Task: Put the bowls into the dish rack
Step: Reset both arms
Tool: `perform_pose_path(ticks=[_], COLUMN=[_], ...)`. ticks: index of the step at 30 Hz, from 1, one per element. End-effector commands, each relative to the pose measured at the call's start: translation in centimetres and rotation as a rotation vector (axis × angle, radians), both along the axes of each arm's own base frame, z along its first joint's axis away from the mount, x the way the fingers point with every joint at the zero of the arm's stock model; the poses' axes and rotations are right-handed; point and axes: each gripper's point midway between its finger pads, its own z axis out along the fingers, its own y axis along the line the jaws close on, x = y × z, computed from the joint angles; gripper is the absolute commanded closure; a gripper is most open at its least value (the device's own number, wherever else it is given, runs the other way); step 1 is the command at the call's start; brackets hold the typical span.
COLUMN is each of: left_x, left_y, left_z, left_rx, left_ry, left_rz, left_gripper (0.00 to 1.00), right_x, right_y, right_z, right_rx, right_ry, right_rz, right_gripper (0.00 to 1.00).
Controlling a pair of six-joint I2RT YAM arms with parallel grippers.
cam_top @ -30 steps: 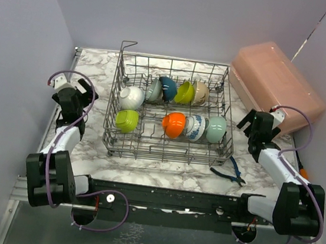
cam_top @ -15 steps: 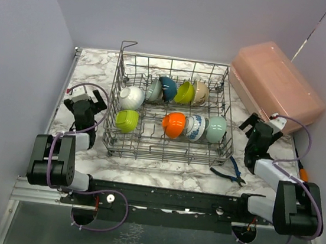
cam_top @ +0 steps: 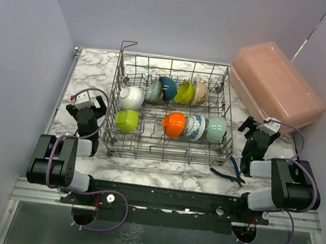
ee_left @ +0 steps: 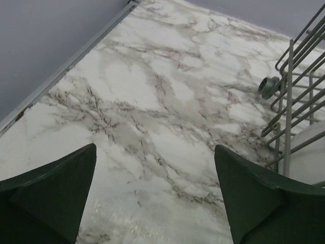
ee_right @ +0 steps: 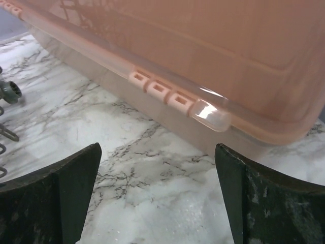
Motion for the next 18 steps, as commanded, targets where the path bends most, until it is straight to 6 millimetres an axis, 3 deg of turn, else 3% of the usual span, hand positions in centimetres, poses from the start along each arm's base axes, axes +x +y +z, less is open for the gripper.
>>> perform_pose_path(ticks=[1,3,5,10,12,18], left_x=[-1.2,-1.0,-0.7,0.0,0.0,0.4], left_y=[-0.2,-0.2,-1.4,-3.0,-3.5,-3.5], left_z=[-0.6,-1.1,-1.3,-2.5,-2.9,-2.9], left_rx=[0.005,0.019,0.035,0.100,0.118,0.134], left_ry=[-0.089,-0.077,-0.064,-0.040,-0.006,0.000], left_rz=[0.007,0.003,-0.037,-0.066,-0.072,-0.060], left_gripper=[0.02,0.01,0.01,0.01,0.01,0.01], right_x=[1.6,1.6,1.5,2.1,2.1,2.2], right_y=[1.4,2.4,2.9,3.2,3.2,3.1], right_z=[1.8,1.9,1.4,0.5,1.2,0.9], right_rx=[-0.050,-0.070,-0.080,-0.085,-0.104,-0.093], right_ry=[-0.051,-0.064,-0.069,-0.034,-0.072,-0.060], right_rz=[0.110,0.171,0.207,0.228,0.227,0.225], right_gripper=[0.02,0.00,0.00,0.00,0.00,0.00])
